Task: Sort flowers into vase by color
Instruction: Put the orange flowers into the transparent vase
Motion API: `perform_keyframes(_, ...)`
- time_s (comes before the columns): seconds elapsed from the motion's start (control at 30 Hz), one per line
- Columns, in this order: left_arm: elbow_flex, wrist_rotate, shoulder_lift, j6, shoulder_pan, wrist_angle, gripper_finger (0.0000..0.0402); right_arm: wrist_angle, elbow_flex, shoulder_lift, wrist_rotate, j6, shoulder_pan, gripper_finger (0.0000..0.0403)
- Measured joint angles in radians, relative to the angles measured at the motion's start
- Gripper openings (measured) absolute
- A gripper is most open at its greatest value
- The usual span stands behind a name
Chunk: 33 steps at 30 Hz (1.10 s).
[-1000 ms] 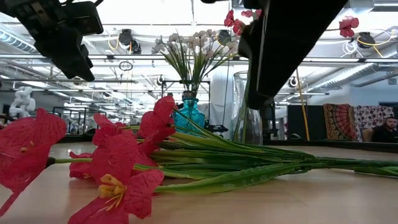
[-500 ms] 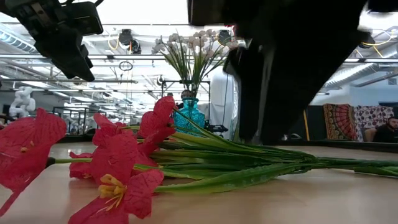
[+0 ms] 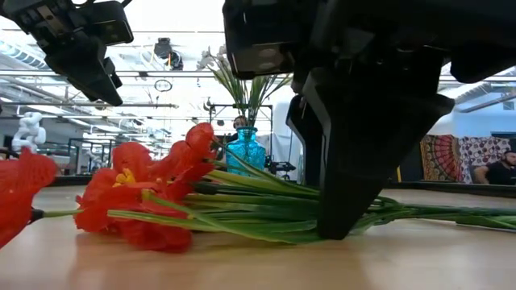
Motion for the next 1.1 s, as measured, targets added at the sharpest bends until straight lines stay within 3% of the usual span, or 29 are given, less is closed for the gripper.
perform_keyframes(0.17, 0.000, 0.000, 0.000, 0.000, 0.000, 0.000, 0.0002, 0.008, -0.001, 0.003, 0.001, 0.000, 0.000, 0.0165)
perform_keyframes(0.4, 0.000, 0.000, 0.000, 0.000, 0.000, -0.001, 0.0002, 0.026, -0.004, 0.004, 0.036, 0.118, 0.000, 0.0025)
perform_keyframes(0.5, 0.000, 0.000, 0.000, 0.000, 0.000, -0.004, 0.0002, 0.034, -0.005, -0.007, 0.089, 0.202, 0.002, 0.0012)
perform_keyframes(0.9, 0.000, -0.007, 0.000, 0.001, 0.000, -0.002, 0.0002, -0.072, -0.008, -0.205, 0.617, 0.365, 0.025, 0.0003)
perform_keyframes(1.1, 0.001, -0.022, 0.000, 0.001, 0.000, -0.002, 0.0002, -0.086, -0.006, -0.315, 0.988, 0.427, 0.060, 0.0002)
